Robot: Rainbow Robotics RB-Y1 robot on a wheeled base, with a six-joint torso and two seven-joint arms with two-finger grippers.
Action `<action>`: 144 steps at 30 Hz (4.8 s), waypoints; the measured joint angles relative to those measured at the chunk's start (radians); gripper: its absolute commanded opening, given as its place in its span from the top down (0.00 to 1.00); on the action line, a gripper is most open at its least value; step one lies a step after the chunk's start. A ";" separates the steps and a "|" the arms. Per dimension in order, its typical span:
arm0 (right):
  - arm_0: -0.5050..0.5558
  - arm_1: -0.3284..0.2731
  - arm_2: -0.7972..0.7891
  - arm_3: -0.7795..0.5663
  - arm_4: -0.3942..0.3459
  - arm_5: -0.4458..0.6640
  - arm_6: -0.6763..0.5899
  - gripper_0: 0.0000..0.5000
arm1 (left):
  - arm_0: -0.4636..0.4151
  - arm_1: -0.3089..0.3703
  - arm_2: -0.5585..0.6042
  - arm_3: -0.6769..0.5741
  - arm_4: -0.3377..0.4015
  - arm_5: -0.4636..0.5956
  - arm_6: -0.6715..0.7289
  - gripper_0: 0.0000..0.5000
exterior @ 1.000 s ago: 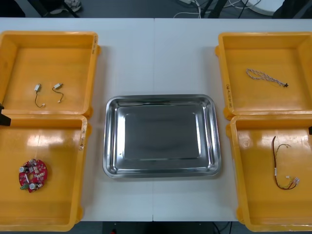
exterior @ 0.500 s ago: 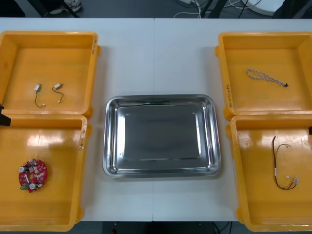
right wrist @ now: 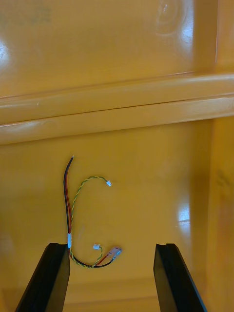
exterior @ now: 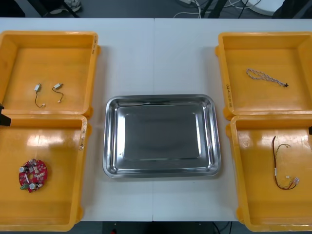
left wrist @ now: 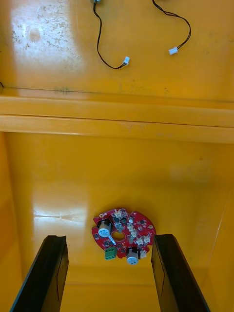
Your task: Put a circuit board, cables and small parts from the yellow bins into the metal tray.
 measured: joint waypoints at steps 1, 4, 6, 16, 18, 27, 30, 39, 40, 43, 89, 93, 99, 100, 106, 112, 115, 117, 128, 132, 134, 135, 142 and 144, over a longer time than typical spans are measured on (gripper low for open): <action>0.000 0.000 0.000 0.000 0.000 0.000 0.000 0.00 | 0.000 0.000 0.000 0.000 0.000 0.000 0.000 0.00; 0.000 0.000 0.000 0.000 0.000 0.000 0.000 0.00 | 0.000 0.000 0.000 0.000 0.000 0.000 0.000 0.00; 0.000 0.000 0.000 0.000 0.000 0.000 0.000 0.00 | 0.000 0.000 0.000 0.000 0.000 0.000 0.000 0.00; 0.000 0.000 0.000 0.000 0.000 0.000 0.000 0.00 | 0.000 0.000 0.000 0.000 0.000 0.000 0.000 0.00; 0.000 0.000 0.000 0.000 0.000 0.000 0.000 0.00 | 0.000 0.000 0.000 0.000 0.000 0.000 0.000 0.00; 0.000 0.000 0.000 0.000 0.000 0.000 0.000 0.00 | 0.000 0.000 0.000 0.000 0.000 0.000 0.000 0.00; 0.000 0.000 0.000 0.000 0.000 0.000 0.000 0.00 | 0.000 0.000 0.000 0.000 0.000 0.000 0.000 0.00; 0.000 0.000 0.000 0.000 0.000 0.000 0.000 0.00 | 0.000 0.000 0.000 0.000 0.000 0.000 0.000 0.00; 0.000 0.000 0.000 0.000 0.000 0.000 0.000 0.00 | 0.000 0.000 0.000 0.000 0.000 0.000 0.000 0.00; 0.000 0.000 0.000 0.000 0.000 0.000 0.000 0.00 | 0.000 0.000 0.000 0.000 0.000 0.000 0.000 0.00; 0.158 0.143 -0.007 -0.062 0.033 -0.121 0.000 0.00 | 0.162 0.189 -0.004 -0.009 0.197 -0.175 -0.401 0.00; 0.179 0.170 0.000 -0.076 0.061 -0.124 0.000 0.00 | 0.243 0.207 -0.004 -0.034 0.209 -0.260 -0.406 0.00; 0.235 0.173 0.069 -0.137 0.183 -0.201 0.000 0.00 | 0.335 0.227 -0.004 -0.055 0.219 -0.345 -0.538 0.00; 0.241 0.173 0.081 -0.142 0.199 -0.205 0.000 0.00 | 0.351 0.230 -0.004 -0.059 0.221 -0.365 -0.588 0.00; 0.249 0.209 0.135 -0.145 0.290 -0.206 0.000 0.00 | 0.444 0.251 -0.004 -0.068 0.234 -0.457 -0.799 0.00; 0.249 0.274 0.162 -0.145 0.355 -0.206 0.000 0.00 | 0.529 0.271 -0.004 -0.072 0.250 -0.534 -0.802 0.00; 0.249 0.299 0.166 -0.145 0.358 -0.206 0.000 0.00 | 0.559 0.272 -0.004 -0.077 0.258 -0.551 -0.803 0.00; 0.251 0.307 0.168 -0.145 0.360 -0.206 0.000 0.00 | 0.574 0.272 -0.005 -0.083 0.260 -0.564 -0.805 0.00; 0.297 0.309 0.172 -0.145 0.367 -0.252 -0.001 0.00 | 0.601 0.275 -0.075 -0.087 0.254 -0.636 -0.985 0.00; 0.300 0.309 0.177 -0.145 0.371 -0.253 -0.001 0.00 | 0.601 0.276 -0.114 -0.087 0.237 -0.652 -0.990 0.00; 0.301 0.309 0.177 -0.145 0.371 -0.253 -0.001 0.00 | 0.601 0.276 -0.134 -0.087 0.226 -0.666 -0.990 0.00; 0.301 0.309 0.178 -0.145 0.371 -0.253 -0.001 0.00 | 0.602 0.276 -0.144 -0.087 0.221 -0.672 -0.990 0.00; 0.301 0.309 0.178 -0.145 0.371 -0.253 -0.001 0.00 | 0.613 0.277 -0.213 -0.087 0.146 -0.730 -0.990 0.00; 0.302 0.315 0.183 -0.142 0.372 -0.254 -0.001 0.00 | 0.618 0.277 -0.229 -0.087 0.136 -0.744 -0.990 0.00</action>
